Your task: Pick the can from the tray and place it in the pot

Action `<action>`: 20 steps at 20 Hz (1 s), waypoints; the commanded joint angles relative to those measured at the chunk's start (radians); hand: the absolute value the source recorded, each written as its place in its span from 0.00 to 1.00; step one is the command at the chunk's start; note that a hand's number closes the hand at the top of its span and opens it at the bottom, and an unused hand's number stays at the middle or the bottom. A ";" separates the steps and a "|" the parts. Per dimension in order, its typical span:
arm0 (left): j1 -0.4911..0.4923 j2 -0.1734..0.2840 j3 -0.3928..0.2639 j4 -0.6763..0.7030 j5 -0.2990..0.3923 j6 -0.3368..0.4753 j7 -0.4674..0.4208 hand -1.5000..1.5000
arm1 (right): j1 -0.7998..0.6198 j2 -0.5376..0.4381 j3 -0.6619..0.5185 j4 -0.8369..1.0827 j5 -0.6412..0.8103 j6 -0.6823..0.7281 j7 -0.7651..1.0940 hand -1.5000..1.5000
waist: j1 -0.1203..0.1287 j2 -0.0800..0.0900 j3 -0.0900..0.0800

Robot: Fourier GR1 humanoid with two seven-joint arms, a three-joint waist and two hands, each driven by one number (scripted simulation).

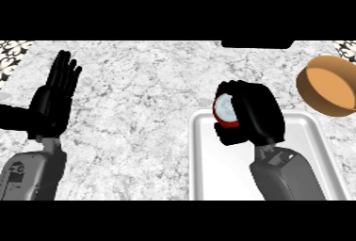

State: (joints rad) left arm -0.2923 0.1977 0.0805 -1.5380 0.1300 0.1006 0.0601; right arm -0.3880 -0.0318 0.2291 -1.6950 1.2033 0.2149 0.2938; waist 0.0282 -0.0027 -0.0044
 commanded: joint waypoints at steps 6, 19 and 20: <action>-0.014 -0.007 0.005 0.051 -0.010 -0.003 -0.041 0.50 | -0.331 0.031 -0.034 0.014 0.195 -0.108 0.490 1.00 | -0.017 0.004 0.003; 0.038 0.016 0.042 -0.010 0.007 -0.019 -0.022 0.50 | -0.272 -0.254 -0.445 -0.031 0.005 -0.001 0.300 1.00 | -0.034 0.002 0.005; 0.099 -0.014 0.020 -0.053 0.001 -0.011 -0.044 0.50 | -0.283 -0.303 -0.467 0.007 0.001 0.036 0.278 1.00 | -0.029 0.001 0.005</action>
State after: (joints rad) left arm -0.2552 0.1986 0.1057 -1.5645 0.1316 0.0983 0.0549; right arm -0.7061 -0.2316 -0.1323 -1.7081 1.2772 0.2125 0.6469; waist -0.0019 -0.0014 -0.0001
